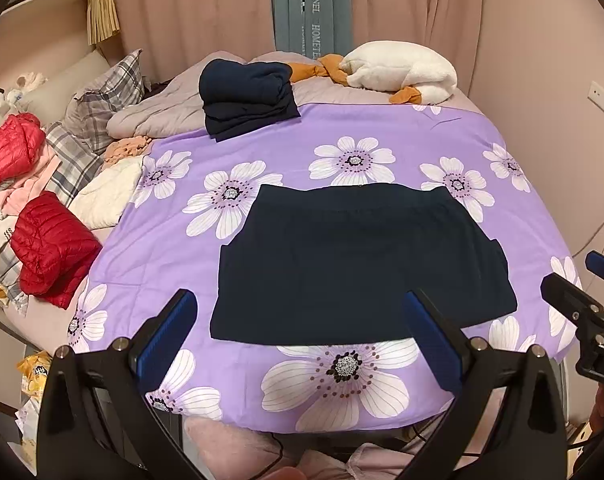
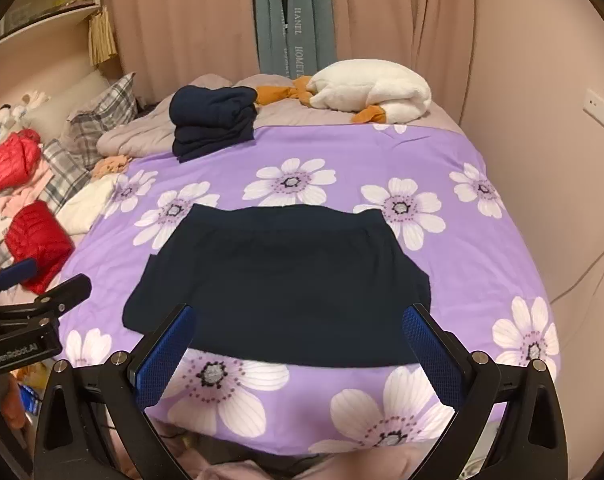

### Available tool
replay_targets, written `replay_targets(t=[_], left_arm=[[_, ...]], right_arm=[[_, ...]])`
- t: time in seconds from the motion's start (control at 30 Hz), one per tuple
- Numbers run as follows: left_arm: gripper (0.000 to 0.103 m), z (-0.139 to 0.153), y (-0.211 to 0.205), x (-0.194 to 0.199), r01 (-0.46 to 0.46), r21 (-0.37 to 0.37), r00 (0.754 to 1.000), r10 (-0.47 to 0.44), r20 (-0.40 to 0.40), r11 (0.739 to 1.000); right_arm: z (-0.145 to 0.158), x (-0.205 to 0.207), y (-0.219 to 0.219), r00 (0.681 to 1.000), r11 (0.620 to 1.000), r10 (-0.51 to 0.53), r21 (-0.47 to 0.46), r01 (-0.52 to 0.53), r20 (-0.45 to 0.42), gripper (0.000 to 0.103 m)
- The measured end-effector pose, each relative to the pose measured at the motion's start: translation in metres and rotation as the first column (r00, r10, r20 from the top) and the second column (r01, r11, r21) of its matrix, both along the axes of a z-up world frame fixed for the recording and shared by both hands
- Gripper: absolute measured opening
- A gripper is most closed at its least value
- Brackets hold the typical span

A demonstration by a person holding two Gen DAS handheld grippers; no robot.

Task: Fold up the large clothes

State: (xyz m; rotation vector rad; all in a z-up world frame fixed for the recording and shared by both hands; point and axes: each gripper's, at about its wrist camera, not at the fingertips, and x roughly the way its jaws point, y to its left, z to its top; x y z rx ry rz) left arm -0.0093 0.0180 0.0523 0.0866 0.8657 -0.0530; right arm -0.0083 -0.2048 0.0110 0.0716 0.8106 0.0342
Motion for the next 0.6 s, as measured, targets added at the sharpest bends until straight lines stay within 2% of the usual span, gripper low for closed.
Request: replay_targets(t=[0.6], left_arm=[[0.103, -0.0019, -0.0010, 0.0010, 0.002, 0.003, 1.000, -0.002, -0.004, 1.000]], right_arm=[[-0.0026, -0.0007, 0.0071, 1.000, 1.000, 0.022, -0.001, -0.022, -0.011, 0.102]])
